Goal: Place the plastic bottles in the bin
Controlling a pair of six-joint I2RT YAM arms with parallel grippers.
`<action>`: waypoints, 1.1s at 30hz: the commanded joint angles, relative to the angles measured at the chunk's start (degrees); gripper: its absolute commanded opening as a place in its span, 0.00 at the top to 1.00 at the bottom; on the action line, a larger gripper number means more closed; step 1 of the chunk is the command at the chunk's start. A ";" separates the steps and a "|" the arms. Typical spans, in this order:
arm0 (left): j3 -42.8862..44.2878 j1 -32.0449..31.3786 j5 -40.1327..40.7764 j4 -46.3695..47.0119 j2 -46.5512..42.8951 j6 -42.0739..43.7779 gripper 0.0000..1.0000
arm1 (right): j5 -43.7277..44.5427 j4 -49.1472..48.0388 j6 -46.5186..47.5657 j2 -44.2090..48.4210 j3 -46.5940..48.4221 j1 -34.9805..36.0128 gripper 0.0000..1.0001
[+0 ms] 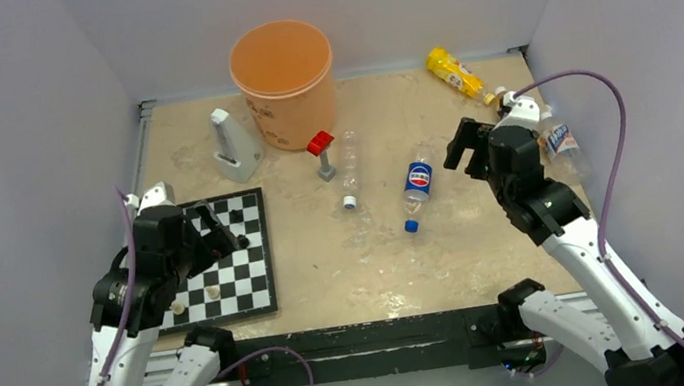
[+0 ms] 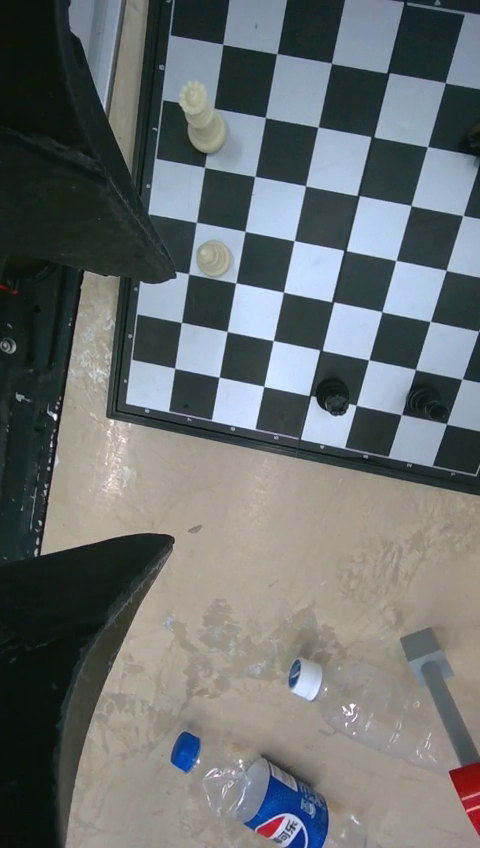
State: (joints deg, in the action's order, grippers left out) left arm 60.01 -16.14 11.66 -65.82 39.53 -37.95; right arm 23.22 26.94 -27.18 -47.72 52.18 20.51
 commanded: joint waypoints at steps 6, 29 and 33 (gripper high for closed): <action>2.13 0.06 5.83 -3.99 2.71 -3.94 0.01 | 2.82 1.39 -4.09 2.83 1.37 0.13 0.01; -8.13 -7.26 -20.53 17.56 2.59 -4.65 0.00 | -9.79 3.34 -13.83 -2.11 -3.85 0.12 0.01; -2.29 -11.03 -15.44 20.79 11.69 0.82 0.00 | -10.69 3.35 -13.77 -0.71 -1.62 0.14 0.01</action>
State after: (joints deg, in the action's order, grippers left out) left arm 51.92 -24.10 -4.51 -55.24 43.66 -42.81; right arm 15.84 33.45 -40.14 -50.59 48.45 20.56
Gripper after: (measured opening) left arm 0.997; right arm 0.985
